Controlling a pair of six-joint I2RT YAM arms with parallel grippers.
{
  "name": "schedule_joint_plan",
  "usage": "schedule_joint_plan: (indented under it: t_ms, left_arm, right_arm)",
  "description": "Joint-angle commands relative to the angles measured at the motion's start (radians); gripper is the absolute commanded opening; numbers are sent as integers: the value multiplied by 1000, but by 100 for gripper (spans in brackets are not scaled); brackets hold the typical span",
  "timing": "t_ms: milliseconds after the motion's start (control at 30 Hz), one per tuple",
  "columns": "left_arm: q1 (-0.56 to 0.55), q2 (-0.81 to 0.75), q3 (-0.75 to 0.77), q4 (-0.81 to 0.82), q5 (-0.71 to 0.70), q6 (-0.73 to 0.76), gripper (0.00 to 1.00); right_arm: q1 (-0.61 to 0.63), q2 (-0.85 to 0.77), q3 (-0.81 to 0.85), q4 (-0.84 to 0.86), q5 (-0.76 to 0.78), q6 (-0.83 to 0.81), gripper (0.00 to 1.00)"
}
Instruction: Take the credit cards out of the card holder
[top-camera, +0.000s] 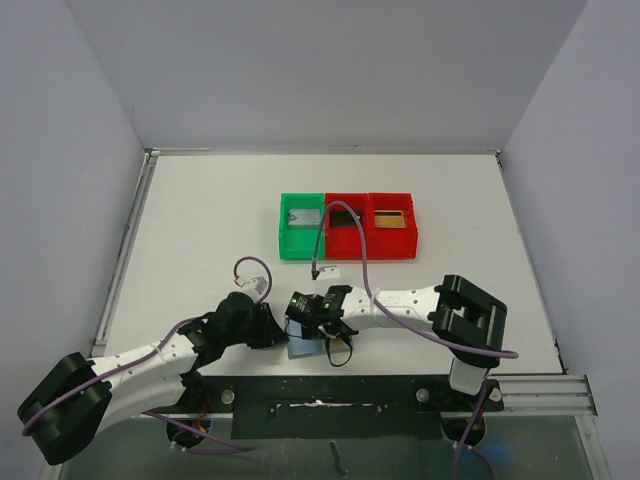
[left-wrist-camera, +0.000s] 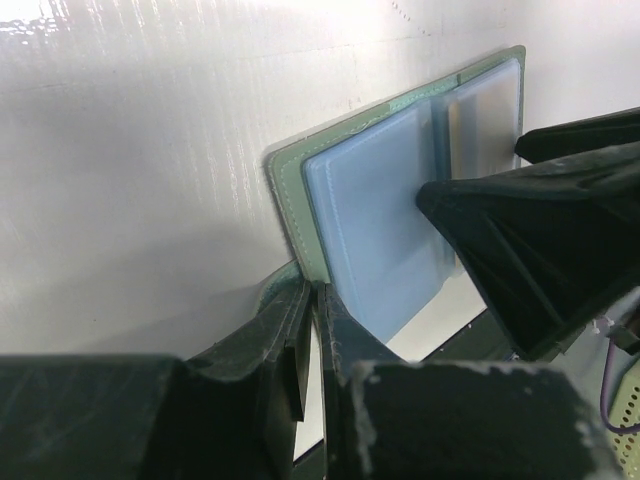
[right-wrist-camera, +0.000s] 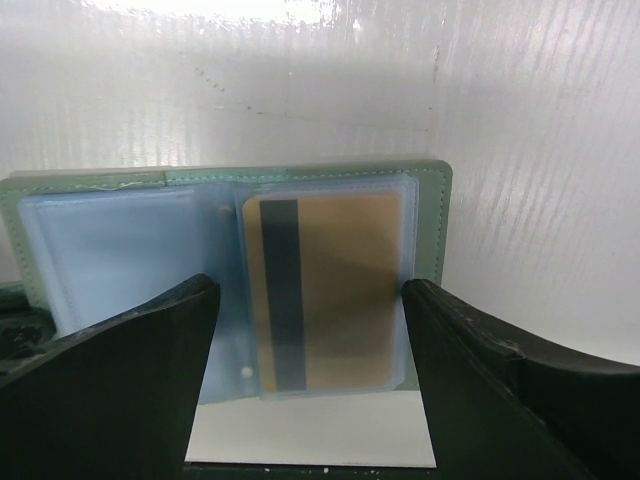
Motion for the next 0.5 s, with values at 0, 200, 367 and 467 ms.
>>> schedule_joint_plan:
  t_ms: [0, 200, 367, 467]
  left_arm:
    - [-7, 17, 22, -16, 12, 25, 8]
    - [-7, 14, 21, -16, 15, 25, 8]
    - [-7, 14, 23, -17, 15, 27, 8]
    - [-7, 17, 24, -16, 16, 27, 8]
  right_arm:
    - [-8, 27, 13, -7, 10, 15, 75]
    - [-9, 35, 13, 3, 0, 7, 70]
    - [-1, 1, 14, 20, 8, -10, 58]
    - [0, -22, 17, 20, 15, -21, 56]
